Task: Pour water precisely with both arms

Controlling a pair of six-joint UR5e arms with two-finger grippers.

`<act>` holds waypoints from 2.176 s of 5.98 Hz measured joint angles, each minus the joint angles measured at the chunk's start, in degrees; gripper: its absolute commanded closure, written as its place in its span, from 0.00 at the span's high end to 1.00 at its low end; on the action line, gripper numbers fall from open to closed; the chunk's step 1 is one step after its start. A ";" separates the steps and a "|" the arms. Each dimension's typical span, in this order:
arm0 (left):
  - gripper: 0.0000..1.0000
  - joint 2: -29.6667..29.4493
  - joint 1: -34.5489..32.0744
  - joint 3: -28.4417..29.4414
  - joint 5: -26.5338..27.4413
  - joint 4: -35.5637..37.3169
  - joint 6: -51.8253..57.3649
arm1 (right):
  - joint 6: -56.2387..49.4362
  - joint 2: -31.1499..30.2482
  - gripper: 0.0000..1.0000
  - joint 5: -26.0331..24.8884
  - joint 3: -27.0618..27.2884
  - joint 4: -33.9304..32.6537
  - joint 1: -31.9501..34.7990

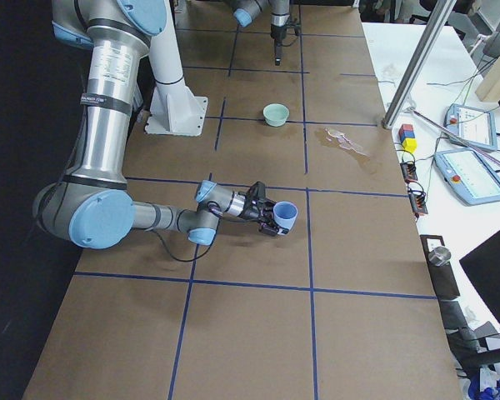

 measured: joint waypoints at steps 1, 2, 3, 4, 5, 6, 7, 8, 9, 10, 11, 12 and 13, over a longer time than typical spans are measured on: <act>1.00 0.00 0.00 0.00 0.00 0.03 0.01 | 0.17 1.23 0.05 0.32 -0.92 0.06 0.35; 1.00 0.02 0.00 0.00 0.00 0.04 0.02 | 0.38 3.07 0.05 0.35 -2.77 0.13 0.39; 1.00 0.06 0.00 0.00 0.00 0.04 0.00 | 0.47 4.60 0.12 0.32 -4.28 0.19 0.45; 1.00 0.08 0.00 0.00 0.00 0.04 -0.01 | 0.54 5.20 0.32 0.28 -4.93 0.24 0.48; 1.00 0.12 0.00 0.00 0.00 0.04 -0.02 | 0.61 5.37 0.46 0.26 -5.15 0.23 0.50; 1.00 0.15 0.00 0.00 0.00 0.04 -0.02 | 0.64 5.40 0.63 0.28 -5.21 0.22 0.51; 1.00 0.20 0.00 0.00 0.00 0.02 0.00 | 0.63 5.42 0.70 0.32 -5.26 0.64 0.51; 1.00 0.28 0.00 0.00 0.00 0.00 0.07 | 0.50 5.40 0.80 0.40 -5.39 1.78 0.51; 1.00 0.32 0.00 0.00 0.00 0.00 0.13 | 0.40 5.37 0.88 0.45 -5.52 2.74 0.51; 1.00 0.34 0.00 0.00 0.00 0.00 0.15 | 0.38 5.35 1.00 0.47 -5.70 3.14 0.51; 1.00 0.35 0.00 0.00 0.00 0.00 0.13 | 0.44 5.36 1.00 0.45 -5.86 3.31 0.51; 1.00 0.35 0.00 0.00 0.00 -0.01 0.11 | 0.52 5.40 1.00 0.41 -5.88 3.39 0.51; 1.00 0.33 0.00 0.00 0.00 0.00 0.14 | 0.61 5.42 1.00 0.37 -5.92 3.42 0.51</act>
